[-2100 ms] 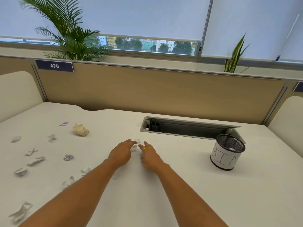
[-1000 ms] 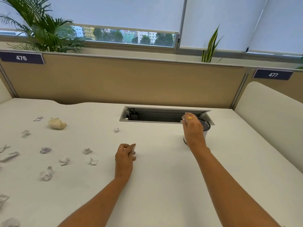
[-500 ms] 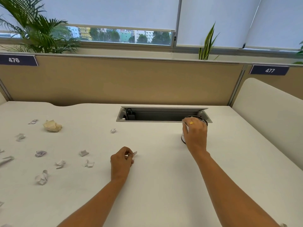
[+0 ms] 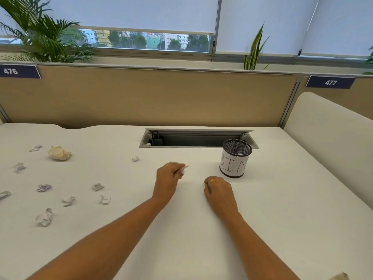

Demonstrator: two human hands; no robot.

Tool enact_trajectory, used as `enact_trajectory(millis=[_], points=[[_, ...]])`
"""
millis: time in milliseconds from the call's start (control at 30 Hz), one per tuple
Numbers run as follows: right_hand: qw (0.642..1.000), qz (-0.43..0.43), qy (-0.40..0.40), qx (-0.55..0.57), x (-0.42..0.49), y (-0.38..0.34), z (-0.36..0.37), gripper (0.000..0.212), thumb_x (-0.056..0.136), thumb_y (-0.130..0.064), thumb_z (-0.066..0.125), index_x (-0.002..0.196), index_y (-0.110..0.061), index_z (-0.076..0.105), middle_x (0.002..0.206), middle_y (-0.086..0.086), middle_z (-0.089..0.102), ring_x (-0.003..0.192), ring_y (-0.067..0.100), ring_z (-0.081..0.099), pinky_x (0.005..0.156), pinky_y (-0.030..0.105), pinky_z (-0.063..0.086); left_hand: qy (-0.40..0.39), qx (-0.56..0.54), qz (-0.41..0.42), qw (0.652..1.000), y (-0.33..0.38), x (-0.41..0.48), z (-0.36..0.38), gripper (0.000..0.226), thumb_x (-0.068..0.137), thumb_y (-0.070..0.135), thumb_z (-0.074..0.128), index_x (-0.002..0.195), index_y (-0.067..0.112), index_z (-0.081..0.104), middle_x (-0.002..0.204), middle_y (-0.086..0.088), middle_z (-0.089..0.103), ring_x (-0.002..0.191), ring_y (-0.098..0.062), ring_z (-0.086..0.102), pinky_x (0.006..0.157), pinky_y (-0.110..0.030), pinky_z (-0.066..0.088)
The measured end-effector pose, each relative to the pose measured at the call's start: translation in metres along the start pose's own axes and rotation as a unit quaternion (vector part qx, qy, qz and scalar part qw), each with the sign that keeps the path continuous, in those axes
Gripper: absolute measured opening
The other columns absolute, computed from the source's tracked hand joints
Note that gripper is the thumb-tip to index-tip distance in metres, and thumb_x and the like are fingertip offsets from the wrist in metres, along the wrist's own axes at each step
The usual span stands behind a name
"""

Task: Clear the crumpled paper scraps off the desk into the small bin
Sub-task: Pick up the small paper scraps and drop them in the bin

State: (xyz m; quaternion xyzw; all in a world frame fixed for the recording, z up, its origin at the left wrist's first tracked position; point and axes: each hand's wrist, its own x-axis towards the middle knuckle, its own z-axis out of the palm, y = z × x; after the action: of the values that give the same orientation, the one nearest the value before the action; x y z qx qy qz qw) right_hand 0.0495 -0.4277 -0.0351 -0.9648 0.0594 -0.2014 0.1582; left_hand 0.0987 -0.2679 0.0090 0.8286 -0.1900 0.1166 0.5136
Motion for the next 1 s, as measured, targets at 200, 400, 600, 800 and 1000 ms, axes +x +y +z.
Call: enact_trajectory(millis=[200,400,600,800,1000], points=[[1.000,-0.001,0.006,0.008,-0.001,-0.002,-0.002,0.024,0.091,-0.011,0.042,0.105,-0.010,0.062,0.110,0.002,0.066,0.108,0.020,0.056,0.094,0.031,0.042,-0.063,0.034,0.101,0.992,0.075,0.060,0.043,0.022,0.087,0.006,0.057,0.106,-0.001,0.066,0.097,-0.020,0.064,0.082,-0.027,0.064,0.077,-0.028,0.054],[1.000,-0.005,0.017,0.014,-0.003,-0.007,-0.005,0.016,0.082,0.000,0.056,0.093,-0.003,0.068,0.094,0.009,0.071,0.092,0.027,0.065,0.082,0.037,0.052,-0.101,-0.001,0.017,0.995,0.102,0.082,0.083,0.024,0.087,0.001,0.057,0.110,-0.004,0.063,0.105,-0.023,0.068,0.091,-0.030,0.067,0.093,-0.035,0.053],[0.998,-0.024,0.050,-0.020,-0.004,-0.010,-0.007,0.018,0.055,0.002,0.082,0.064,-0.007,0.068,0.062,0.004,0.068,0.058,0.021,0.066,0.052,0.027,0.052,-0.118,-0.043,-0.037,0.991,0.095,0.082,0.101,0.042,0.085,-0.009,0.053,0.126,0.003,0.052,0.114,-0.021,0.062,0.101,-0.031,0.062,0.097,-0.040,0.050],[1.000,-0.002,0.008,0.008,-0.002,-0.007,-0.002,0.023,0.086,-0.002,0.051,0.102,-0.004,0.067,0.103,0.009,0.070,0.099,0.027,0.062,0.086,0.038,0.048,-0.051,-0.049,-0.067,0.995,0.060,0.049,0.073,0.033,0.088,0.000,0.053,0.120,0.009,0.057,0.120,-0.014,0.063,0.104,-0.026,0.062,0.096,-0.039,0.051],[0.999,0.015,-0.023,-0.029,-0.003,-0.012,0.001,0.028,0.092,-0.007,0.042,0.114,-0.008,0.059,0.116,0.004,0.063,0.110,0.024,0.055,0.091,0.034,0.041,-0.081,0.074,-0.012,0.994,-0.009,-0.026,0.011,0.027,0.088,0.000,0.049,0.108,0.011,0.063,0.113,-0.009,0.064,0.098,-0.019,0.060,0.092,-0.027,0.049]])
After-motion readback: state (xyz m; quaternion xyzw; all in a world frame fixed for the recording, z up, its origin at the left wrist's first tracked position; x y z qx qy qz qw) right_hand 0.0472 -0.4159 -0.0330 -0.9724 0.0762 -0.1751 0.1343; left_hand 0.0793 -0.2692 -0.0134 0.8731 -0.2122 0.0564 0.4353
